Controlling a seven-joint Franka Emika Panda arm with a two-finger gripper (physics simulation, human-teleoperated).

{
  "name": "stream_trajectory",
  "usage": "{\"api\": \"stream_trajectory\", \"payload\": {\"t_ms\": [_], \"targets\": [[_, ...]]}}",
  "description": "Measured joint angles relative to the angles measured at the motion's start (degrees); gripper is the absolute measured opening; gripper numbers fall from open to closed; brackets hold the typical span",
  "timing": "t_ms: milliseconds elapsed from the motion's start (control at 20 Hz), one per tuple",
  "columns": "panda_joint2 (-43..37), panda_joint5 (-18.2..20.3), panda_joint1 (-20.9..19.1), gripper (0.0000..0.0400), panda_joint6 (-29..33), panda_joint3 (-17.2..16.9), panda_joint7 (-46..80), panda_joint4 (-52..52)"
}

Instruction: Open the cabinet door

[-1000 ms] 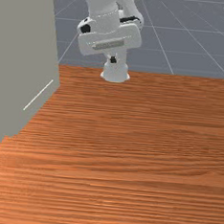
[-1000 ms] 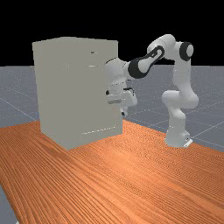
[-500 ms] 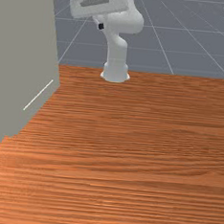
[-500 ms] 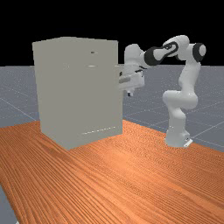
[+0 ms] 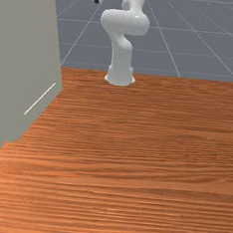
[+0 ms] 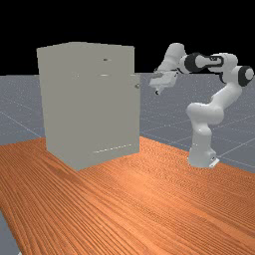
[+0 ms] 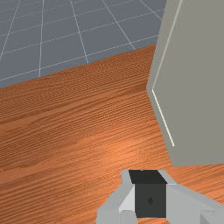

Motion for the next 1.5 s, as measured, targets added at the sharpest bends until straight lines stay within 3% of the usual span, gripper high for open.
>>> {"api": "stream_trajectory", "payload": {"t_ms": [350, 600, 650, 700, 800, 1000, 1500], "targets": [[-2.4, -7.3, -11.1, 0.0000, 8.9, 3.9, 6.2, -1.0], [-3.6, -8.9, -16.5, 0.0000, 12.9, 5.0, 10.8, -1.2], [-3.7, -9.2, -17.3, 0.0157, 13.4, 5.4, 11.5, -1.2], [-3.7, -9.6, -18.4, 0.0252, 14.3, 5.8, 12.5, -1.4], [-3.3, -9.7, -20.1, 0.0346, 19.4, 5.4, 14.1, -2.0], [-0.8, -7.5, -19.6, 0.0393, 31.8, 0.4, 14.7, -2.9], [4.3, -6.1, -16.2, 0.0400, 44.9, -3.1, 13.4, -4.2]]}}
